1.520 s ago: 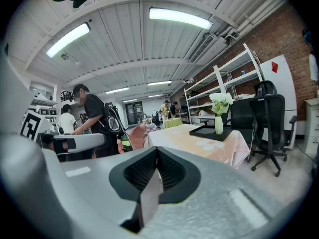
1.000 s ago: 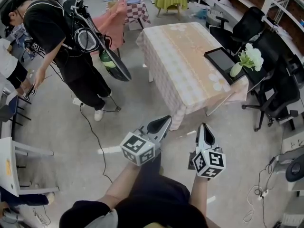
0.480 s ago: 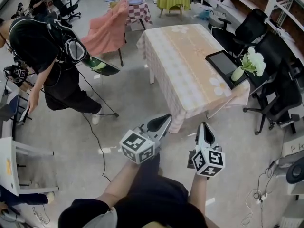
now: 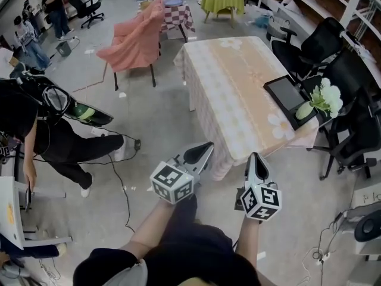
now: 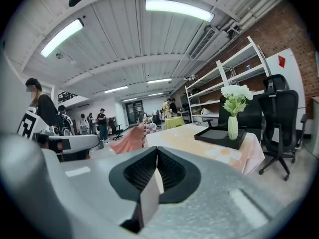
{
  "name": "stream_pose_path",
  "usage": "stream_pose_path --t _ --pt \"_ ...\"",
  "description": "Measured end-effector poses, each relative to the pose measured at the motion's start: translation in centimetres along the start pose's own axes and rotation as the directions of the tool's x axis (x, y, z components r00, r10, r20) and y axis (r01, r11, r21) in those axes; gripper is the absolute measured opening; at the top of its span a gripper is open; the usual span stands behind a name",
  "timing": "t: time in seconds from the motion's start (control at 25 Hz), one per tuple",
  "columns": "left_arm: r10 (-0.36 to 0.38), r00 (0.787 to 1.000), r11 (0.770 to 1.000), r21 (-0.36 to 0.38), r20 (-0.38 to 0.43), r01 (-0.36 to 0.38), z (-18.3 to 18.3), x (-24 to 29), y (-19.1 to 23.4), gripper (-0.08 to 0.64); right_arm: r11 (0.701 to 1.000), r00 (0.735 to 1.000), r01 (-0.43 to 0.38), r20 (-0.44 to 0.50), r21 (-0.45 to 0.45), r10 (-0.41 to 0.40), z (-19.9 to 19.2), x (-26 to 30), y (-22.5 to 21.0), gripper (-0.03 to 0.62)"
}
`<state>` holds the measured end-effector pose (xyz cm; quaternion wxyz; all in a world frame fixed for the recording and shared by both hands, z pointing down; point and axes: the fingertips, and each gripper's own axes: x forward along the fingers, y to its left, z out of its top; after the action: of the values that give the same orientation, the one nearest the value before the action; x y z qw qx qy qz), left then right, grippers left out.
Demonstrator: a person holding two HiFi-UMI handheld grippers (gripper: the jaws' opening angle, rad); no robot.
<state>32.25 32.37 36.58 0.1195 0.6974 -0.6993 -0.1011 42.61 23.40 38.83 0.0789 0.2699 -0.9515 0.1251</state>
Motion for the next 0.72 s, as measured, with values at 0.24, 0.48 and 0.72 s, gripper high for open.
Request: stream_pose_path --t 0.24,0.48,0.72 --pt "-0.002 1.000 1.000 -0.005 0.010 0.002 2.3 3.8 4.1 0.012 1.000 1.000 0.006 0.000 -0.011 -0.006 2.3 5.5 -0.7 0.005" --pt "-0.007 1.000 1.000 -0.013 0.001 0.007 4.2 7.1 7.6 0.012 1.000 1.000 0.010 -0.011 -0.016 -0.010 4.4 10.4 -1.1 0.005" --pt "-0.009 1.000 1.000 -0.018 0.005 0.009 5.9 9.6 11.5 0.012 1.000 1.000 0.000 -0.026 -0.022 0.000 5.5 15.4 -0.6 0.005"
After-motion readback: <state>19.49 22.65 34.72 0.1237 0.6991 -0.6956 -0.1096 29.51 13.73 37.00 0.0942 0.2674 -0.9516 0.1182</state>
